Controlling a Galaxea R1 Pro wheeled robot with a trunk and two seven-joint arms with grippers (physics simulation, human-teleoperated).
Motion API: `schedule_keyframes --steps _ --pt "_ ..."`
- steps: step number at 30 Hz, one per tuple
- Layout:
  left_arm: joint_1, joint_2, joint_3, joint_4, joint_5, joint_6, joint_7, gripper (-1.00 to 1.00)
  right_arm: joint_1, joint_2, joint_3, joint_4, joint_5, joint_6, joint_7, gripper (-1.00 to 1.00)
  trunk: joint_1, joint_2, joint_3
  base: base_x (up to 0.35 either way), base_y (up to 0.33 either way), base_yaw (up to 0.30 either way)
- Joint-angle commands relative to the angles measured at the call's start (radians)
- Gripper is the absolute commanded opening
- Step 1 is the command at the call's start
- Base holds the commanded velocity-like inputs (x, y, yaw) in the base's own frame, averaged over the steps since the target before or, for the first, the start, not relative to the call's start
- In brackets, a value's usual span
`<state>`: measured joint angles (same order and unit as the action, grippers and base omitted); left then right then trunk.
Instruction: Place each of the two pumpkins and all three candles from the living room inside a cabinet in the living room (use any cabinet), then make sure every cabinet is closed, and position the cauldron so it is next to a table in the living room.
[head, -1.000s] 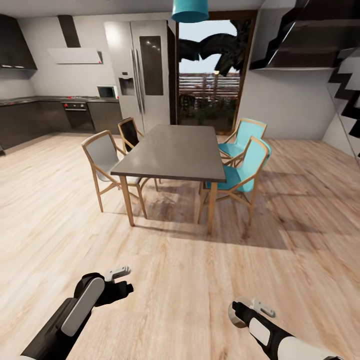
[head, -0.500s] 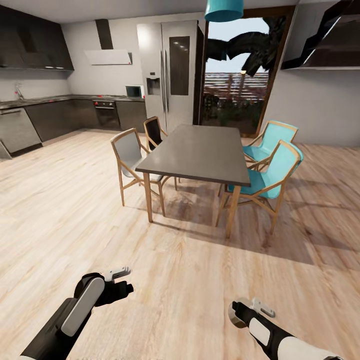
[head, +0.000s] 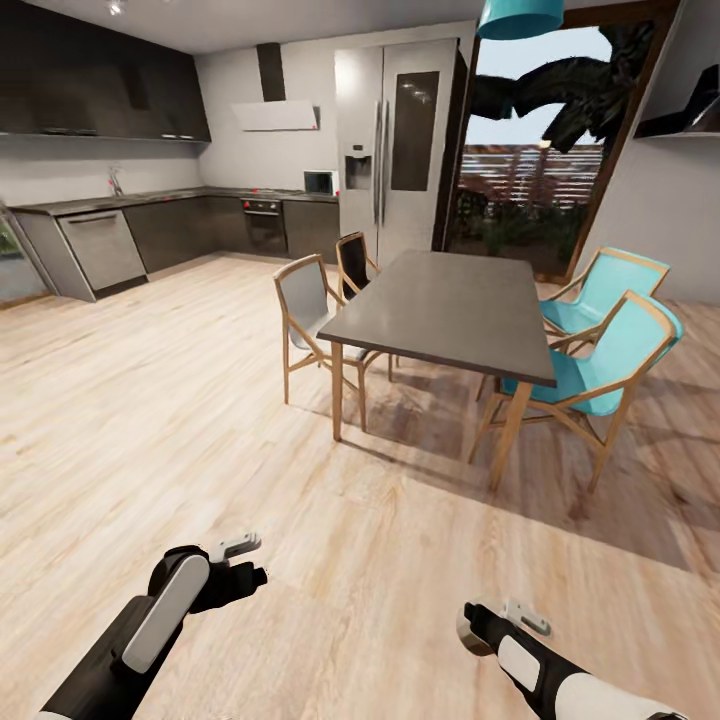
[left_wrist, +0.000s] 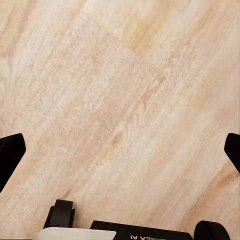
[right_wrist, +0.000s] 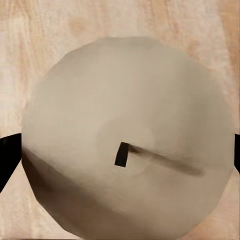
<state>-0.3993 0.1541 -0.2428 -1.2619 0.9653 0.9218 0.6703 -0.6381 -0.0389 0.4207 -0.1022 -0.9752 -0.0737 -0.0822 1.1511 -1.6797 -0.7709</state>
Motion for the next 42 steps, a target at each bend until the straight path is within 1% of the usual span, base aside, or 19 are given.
schedule_keyframes --steps 1,42 --pt "-0.001 0.001 -0.003 -0.001 0.009 0.000 0.010 1.00 0.000 -0.001 0.009 -0.002 -0.008 -0.002 -0.004 -1.00 0.000 0.000 -0.001 0.000 0.000 0.285" --pt "-0.001 0.001 -0.003 -0.001 0.009 0.000 0.011 1.00 0.000 0.000 0.009 -0.001 -0.008 -0.002 -0.004 -1.00 0.000 0.000 -0.001 0.000 0.000 0.285"
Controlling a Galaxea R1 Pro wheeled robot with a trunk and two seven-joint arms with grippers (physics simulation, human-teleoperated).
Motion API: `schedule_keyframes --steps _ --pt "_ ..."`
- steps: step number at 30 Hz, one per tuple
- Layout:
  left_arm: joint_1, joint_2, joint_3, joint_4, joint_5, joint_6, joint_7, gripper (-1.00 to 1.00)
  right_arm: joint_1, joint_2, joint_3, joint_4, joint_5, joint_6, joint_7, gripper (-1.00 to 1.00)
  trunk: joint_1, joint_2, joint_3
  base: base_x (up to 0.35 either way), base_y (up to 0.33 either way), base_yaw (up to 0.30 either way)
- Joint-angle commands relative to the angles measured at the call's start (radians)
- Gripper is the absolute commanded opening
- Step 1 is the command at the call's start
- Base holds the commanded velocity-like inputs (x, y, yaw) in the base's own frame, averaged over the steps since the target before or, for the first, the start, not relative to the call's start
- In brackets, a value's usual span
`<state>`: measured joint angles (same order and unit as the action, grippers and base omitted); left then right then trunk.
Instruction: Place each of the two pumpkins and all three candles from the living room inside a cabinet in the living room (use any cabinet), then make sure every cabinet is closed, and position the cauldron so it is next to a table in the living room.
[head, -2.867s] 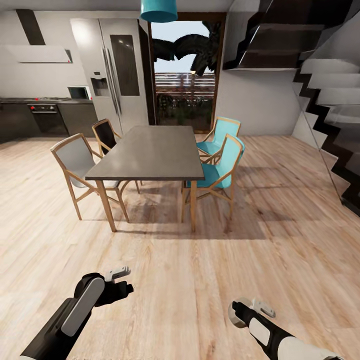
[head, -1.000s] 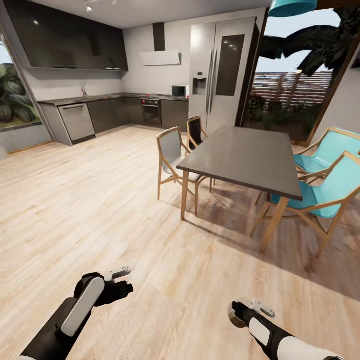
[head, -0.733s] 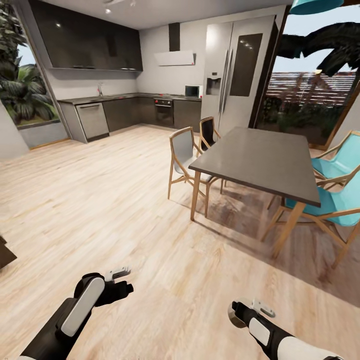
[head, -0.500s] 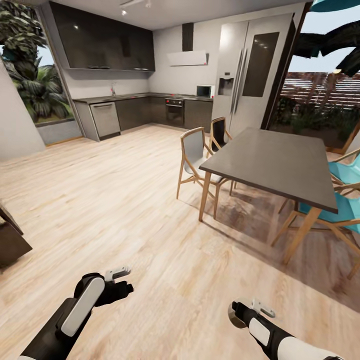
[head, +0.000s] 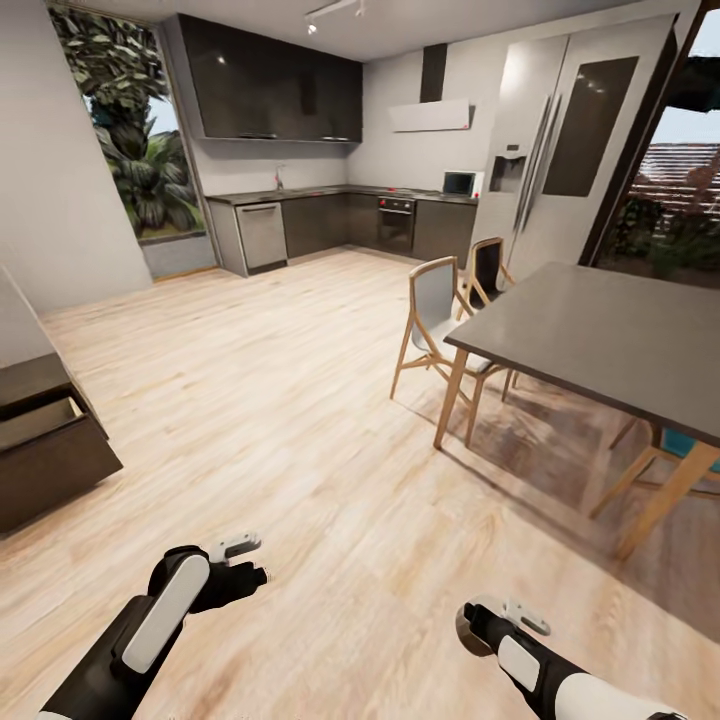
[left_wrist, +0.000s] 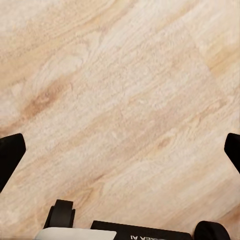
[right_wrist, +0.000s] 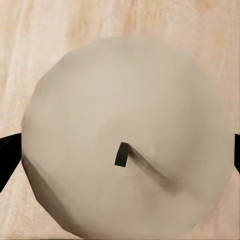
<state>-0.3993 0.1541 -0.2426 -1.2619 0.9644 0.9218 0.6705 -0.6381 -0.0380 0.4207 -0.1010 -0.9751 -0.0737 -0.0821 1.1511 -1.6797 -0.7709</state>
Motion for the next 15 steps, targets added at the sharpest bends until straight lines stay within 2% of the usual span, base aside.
schedule_keyframes --steps 1,15 --pt "-0.001 0.001 -0.003 -0.001 0.010 0.000 0.011 1.00 0.000 0.000 0.009 -0.002 -0.008 -0.002 -0.005 -1.00 0.000 0.000 -0.001 0.000 0.000 0.285" --pt "-0.001 0.001 -0.003 -0.001 0.010 0.000 0.010 1.00 0.000 0.000 0.009 -0.002 -0.008 -0.002 -0.004 -1.00 0.000 0.000 -0.001 0.000 0.000 0.285"
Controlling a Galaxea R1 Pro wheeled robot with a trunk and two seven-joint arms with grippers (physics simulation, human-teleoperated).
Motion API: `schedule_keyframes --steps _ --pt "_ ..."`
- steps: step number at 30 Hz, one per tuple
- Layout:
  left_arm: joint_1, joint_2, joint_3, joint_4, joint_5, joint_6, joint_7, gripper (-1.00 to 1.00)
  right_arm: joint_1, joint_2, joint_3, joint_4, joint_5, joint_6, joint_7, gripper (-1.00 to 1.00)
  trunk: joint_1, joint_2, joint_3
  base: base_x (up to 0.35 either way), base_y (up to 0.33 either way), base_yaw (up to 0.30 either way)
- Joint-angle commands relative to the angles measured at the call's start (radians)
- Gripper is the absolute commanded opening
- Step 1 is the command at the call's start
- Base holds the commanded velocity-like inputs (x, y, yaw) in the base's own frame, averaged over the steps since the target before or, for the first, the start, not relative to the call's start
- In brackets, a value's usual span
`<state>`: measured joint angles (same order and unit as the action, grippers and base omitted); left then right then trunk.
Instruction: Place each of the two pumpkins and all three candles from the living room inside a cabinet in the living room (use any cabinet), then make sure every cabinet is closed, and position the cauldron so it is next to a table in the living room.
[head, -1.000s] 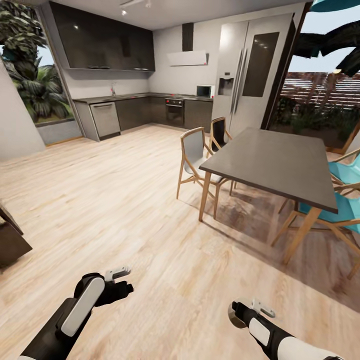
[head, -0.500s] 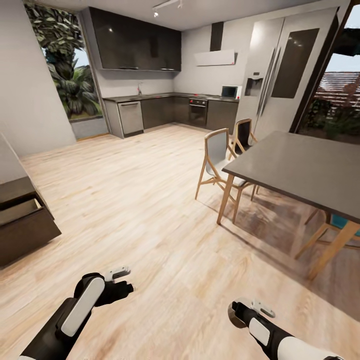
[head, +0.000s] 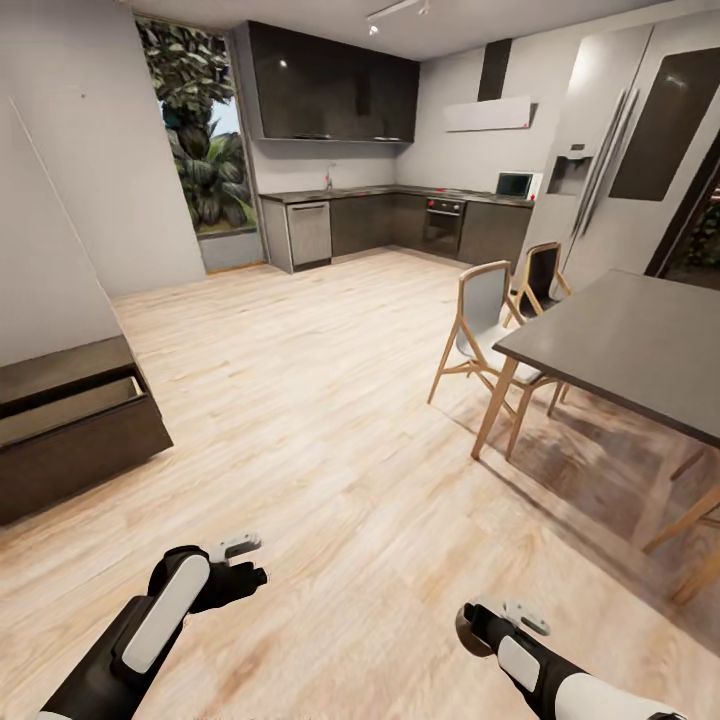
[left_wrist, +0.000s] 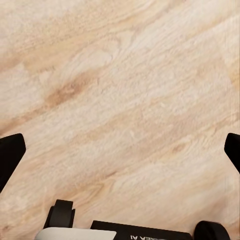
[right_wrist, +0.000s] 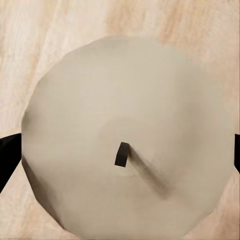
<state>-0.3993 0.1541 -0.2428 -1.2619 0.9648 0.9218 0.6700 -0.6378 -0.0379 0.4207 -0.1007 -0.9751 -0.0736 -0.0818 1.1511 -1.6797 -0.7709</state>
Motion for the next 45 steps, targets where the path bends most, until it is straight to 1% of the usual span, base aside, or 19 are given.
schedule_keyframes --steps 1,45 --pt "-0.001 0.001 -0.003 -0.001 0.010 0.000 0.010 1.00 0.000 0.000 0.009 -0.002 -0.008 -0.002 -0.004 -1.00 0.000 0.000 -0.001 0.000 0.000 0.285" --pt "-0.001 0.001 -0.003 -0.001 0.009 0.000 0.010 1.00 0.000 0.000 0.009 -0.002 -0.008 -0.002 -0.006 -1.00 0.000 0.000 -0.001 0.000 0.000 0.285"
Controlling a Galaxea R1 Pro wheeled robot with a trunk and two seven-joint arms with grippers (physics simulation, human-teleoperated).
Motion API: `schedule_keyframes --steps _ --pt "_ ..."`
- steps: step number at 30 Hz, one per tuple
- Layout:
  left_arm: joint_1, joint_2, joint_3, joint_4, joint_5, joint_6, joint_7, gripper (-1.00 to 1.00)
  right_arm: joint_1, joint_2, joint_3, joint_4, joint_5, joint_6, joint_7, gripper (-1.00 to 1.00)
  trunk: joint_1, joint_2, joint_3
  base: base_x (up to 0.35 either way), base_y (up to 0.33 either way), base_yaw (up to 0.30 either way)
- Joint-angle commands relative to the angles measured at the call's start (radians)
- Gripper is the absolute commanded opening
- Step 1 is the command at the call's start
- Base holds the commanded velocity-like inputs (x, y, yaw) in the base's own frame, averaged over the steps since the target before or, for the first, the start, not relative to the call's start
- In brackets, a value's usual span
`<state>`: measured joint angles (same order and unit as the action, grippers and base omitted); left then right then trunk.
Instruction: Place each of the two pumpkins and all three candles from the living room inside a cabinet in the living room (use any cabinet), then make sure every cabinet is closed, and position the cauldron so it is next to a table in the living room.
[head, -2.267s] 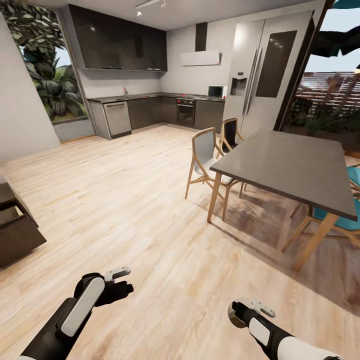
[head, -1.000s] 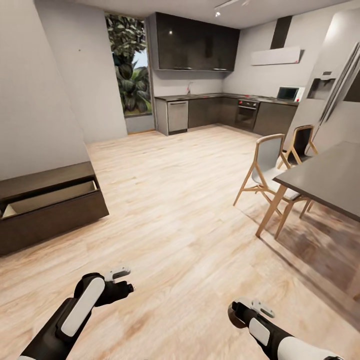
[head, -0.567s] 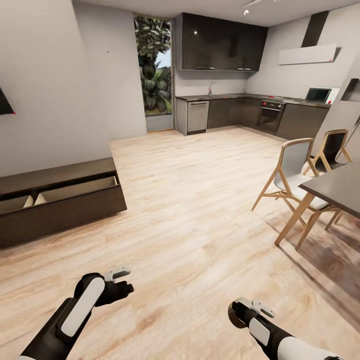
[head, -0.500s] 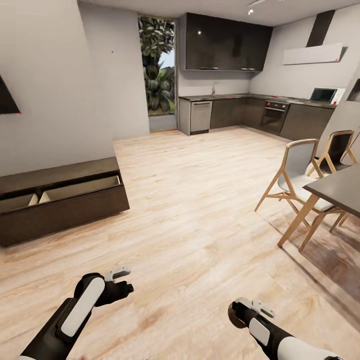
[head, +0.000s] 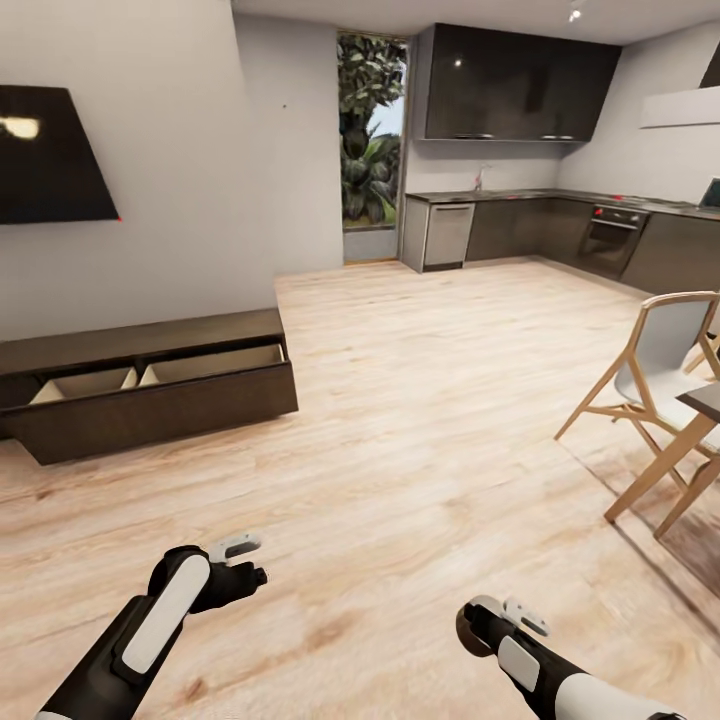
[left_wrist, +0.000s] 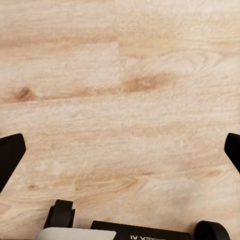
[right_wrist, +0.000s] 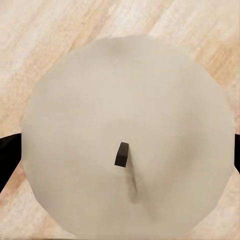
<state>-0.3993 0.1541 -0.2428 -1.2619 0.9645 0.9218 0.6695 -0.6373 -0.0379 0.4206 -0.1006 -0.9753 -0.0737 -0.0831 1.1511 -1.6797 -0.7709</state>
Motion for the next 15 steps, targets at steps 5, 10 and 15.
schedule_keyframes --steps 5,10,15 --pt "-0.001 0.001 -0.003 -0.001 0.010 0.000 0.010 1.00 0.000 0.000 0.009 -0.002 -0.008 -0.001 -0.005 -1.00 0.000 0.000 -0.001 0.000 0.000 0.285" --pt "-0.001 0.001 -0.003 -0.001 0.010 0.000 0.011 1.00 0.000 0.000 0.009 -0.002 -0.008 -0.001 -0.005 -1.00 0.000 0.000 -0.001 0.000 0.000 0.285" --pt "-0.001 0.001 -0.003 -0.001 0.010 0.000 0.010 1.00 0.000 0.000 0.009 -0.002 -0.008 -0.001 -0.005 -1.00 0.000 0.000 -0.001 0.000 0.000 0.285"
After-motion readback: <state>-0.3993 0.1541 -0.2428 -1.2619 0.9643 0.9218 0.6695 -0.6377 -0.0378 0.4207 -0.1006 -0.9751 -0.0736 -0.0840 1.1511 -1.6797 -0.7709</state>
